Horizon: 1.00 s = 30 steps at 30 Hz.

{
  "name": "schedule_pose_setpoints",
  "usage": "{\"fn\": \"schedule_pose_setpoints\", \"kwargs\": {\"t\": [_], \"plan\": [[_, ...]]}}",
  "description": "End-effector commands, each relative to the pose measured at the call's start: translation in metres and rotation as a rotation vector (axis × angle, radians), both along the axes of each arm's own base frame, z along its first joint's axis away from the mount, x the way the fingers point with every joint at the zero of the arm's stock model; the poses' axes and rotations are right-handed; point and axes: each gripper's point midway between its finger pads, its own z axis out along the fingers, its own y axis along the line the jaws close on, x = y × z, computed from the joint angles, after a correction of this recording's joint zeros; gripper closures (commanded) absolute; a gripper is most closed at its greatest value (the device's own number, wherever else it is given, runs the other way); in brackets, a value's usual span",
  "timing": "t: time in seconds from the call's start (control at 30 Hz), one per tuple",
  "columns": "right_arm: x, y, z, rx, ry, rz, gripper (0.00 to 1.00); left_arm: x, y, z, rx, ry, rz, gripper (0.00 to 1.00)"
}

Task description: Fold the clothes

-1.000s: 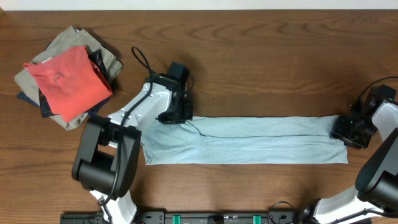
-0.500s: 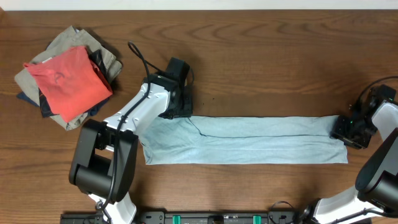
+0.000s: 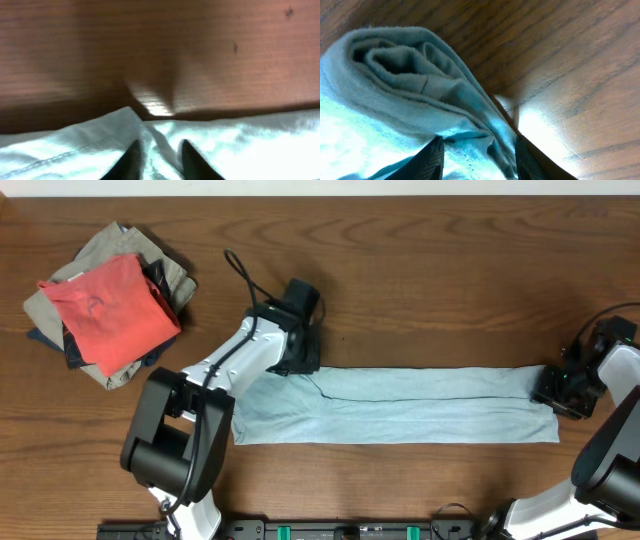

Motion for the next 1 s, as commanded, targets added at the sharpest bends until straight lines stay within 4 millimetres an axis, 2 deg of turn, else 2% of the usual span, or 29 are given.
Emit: {"fn": "schedule_pose_setpoints", "kwargs": {"t": [0.0,0.03,0.2,0.3,0.4,0.53,0.77,0.97], "plan": [[-0.004,0.0,-0.004,0.015,0.01,-0.007,0.55,-0.003,0.004,-0.007,0.022,0.015,0.001,0.92],[-0.004,0.0,-0.004,0.015,0.01,-0.007,0.55,-0.003,0.005,-0.007,0.022,0.017,0.003,0.94],[-0.004,0.0,-0.004,0.015,0.01,-0.008,0.55,-0.006,0.007,-0.008,0.029,0.03,0.004,0.93],[-0.004,0.0,-0.004,0.016,0.011,-0.008,0.56,-0.008,0.008,-0.008,0.034,0.04,0.003,0.78],[-0.004,0.0,-0.004,0.016,0.011,-0.008,0.56,-0.008,0.014,-0.009,0.07,0.035,0.008,0.7],[-0.004,0.0,-0.004,0.017,0.012,-0.007,0.56,-0.007,0.021,-0.009,0.109,0.024,0.013,0.69],[-0.004,0.0,-0.004,0.016,0.013,-0.007,0.55,-0.008,0.022,-0.009,0.113,0.029,0.014,0.68],[-0.004,0.0,-0.004,0.016,0.013,-0.007,0.55,-0.018,0.019,-0.02,0.128,0.059,-0.007,0.68]]}}
